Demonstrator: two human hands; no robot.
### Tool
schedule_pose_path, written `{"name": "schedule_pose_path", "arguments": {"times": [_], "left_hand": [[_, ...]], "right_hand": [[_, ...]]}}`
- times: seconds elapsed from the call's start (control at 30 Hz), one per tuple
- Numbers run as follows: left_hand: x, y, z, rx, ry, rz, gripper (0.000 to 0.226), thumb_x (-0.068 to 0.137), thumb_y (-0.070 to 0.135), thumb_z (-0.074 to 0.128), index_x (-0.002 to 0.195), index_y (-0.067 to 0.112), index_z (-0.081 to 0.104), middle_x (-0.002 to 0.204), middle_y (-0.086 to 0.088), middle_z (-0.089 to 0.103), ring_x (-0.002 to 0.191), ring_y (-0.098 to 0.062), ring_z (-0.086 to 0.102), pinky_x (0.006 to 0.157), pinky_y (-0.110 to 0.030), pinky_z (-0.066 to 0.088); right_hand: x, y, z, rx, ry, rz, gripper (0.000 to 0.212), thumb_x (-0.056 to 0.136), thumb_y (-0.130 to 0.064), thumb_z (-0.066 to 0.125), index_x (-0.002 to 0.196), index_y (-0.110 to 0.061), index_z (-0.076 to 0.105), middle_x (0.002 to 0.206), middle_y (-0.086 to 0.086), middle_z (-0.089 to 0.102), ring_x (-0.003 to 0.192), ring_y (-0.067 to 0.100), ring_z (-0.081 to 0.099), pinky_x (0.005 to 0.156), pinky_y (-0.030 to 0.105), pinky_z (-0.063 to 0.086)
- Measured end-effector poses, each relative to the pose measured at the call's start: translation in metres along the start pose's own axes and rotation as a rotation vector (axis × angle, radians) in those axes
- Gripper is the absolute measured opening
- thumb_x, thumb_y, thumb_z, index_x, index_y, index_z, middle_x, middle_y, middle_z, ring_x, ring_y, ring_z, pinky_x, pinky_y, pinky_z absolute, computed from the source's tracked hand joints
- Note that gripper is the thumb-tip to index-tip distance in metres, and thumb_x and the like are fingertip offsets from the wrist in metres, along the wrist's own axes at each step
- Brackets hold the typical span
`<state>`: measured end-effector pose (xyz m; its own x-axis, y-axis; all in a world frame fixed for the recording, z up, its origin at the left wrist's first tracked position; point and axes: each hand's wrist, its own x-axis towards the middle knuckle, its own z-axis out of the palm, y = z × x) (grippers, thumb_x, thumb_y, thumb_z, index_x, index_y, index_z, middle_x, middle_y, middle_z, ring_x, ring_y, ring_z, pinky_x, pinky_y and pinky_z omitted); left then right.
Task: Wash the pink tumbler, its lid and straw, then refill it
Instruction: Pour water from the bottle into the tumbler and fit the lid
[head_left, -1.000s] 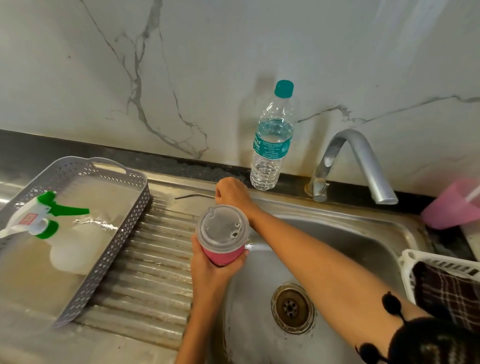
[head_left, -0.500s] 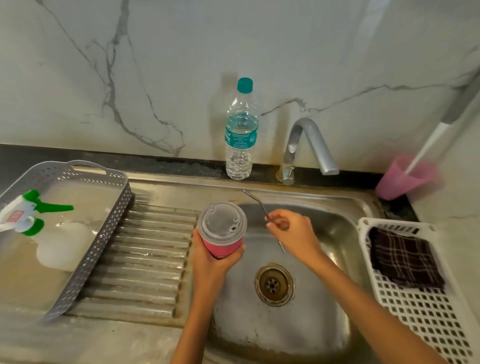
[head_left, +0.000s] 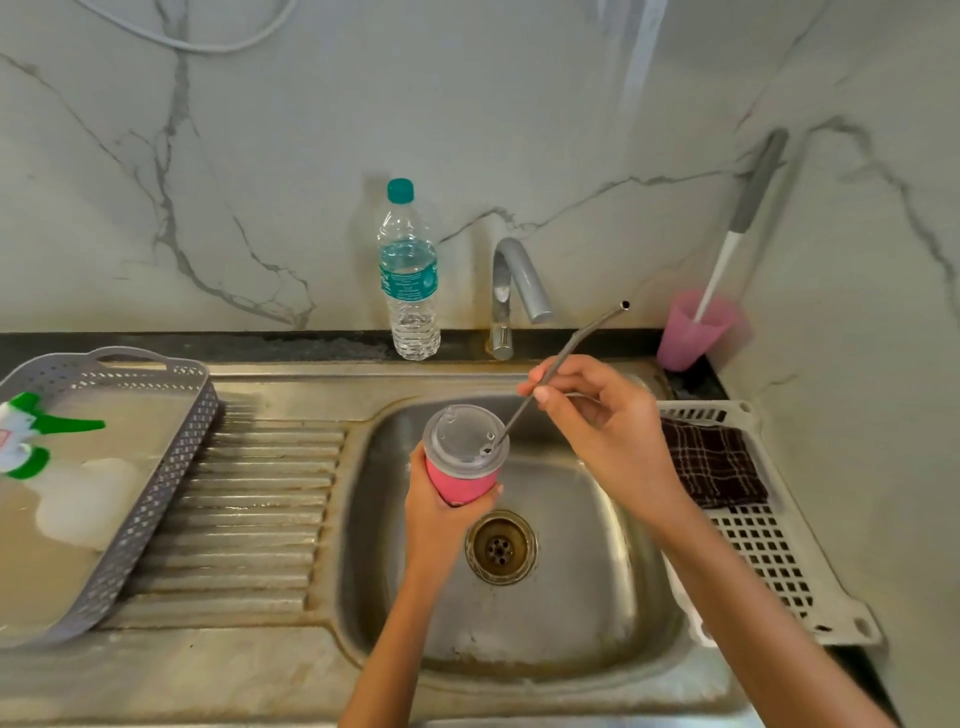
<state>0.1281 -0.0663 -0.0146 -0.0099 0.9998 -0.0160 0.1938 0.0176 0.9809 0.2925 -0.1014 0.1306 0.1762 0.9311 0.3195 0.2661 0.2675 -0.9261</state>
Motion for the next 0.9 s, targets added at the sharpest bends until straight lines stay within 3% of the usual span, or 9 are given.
{"name": "schedule_pose_path", "arguments": {"times": [0.17, 0.5, 0.67, 0.9], "left_hand": [[-0.001, 0.005, 0.007, 0.005, -0.030, 0.035, 0.088, 0.059, 0.021, 0.093, 0.131, 0.030, 0.043, 0.117, 0.008, 0.063, 0.103, -0.009, 0.064, 0.087, -0.036, 0.057], [-0.003, 0.007, 0.010, 0.009, -0.038, 0.035, 0.087, 0.060, 0.021, 0.093, 0.129, 0.031, 0.042, 0.115, 0.008, 0.062, 0.101, -0.012, 0.064, 0.081, -0.023, 0.057], [-0.002, 0.004, 0.010, -0.002, -0.032, 0.035, 0.086, 0.060, 0.020, 0.093, 0.128, 0.032, 0.042, 0.116, 0.006, 0.063, 0.101, -0.012, 0.064, 0.081, -0.026, 0.057], [0.001, 0.006, 0.013, -0.012, -0.044, 0.056, 0.084, 0.061, 0.018, 0.092, 0.124, 0.039, 0.040, 0.115, 0.011, 0.061, 0.100, -0.007, 0.063, 0.076, -0.016, 0.054]], "right_hand": [[-0.004, 0.001, -0.003, -0.010, -0.006, -0.016, 0.015, 0.090, -0.008, 0.063, 0.103, -0.014, 0.067, 0.095, -0.005, 0.073, 0.097, 0.015, 0.068, 0.091, 0.041, 0.054], [-0.002, 0.002, 0.000, -0.014, -0.028, -0.017, 0.018, 0.090, -0.007, 0.062, 0.104, -0.018, 0.066, 0.096, -0.005, 0.073, 0.097, 0.010, 0.068, 0.089, 0.029, 0.054], [-0.001, 0.010, 0.004, -0.054, -0.068, 0.035, 0.015, 0.090, -0.009, 0.062, 0.102, -0.019, 0.067, 0.095, -0.008, 0.072, 0.095, 0.006, 0.067, 0.088, 0.023, 0.053], [-0.002, 0.040, 0.014, -0.322, -0.140, -0.001, 0.015, 0.085, -0.017, 0.070, 0.099, -0.023, 0.074, 0.104, -0.015, 0.066, 0.108, 0.005, 0.055, 0.093, 0.023, 0.047]]}}
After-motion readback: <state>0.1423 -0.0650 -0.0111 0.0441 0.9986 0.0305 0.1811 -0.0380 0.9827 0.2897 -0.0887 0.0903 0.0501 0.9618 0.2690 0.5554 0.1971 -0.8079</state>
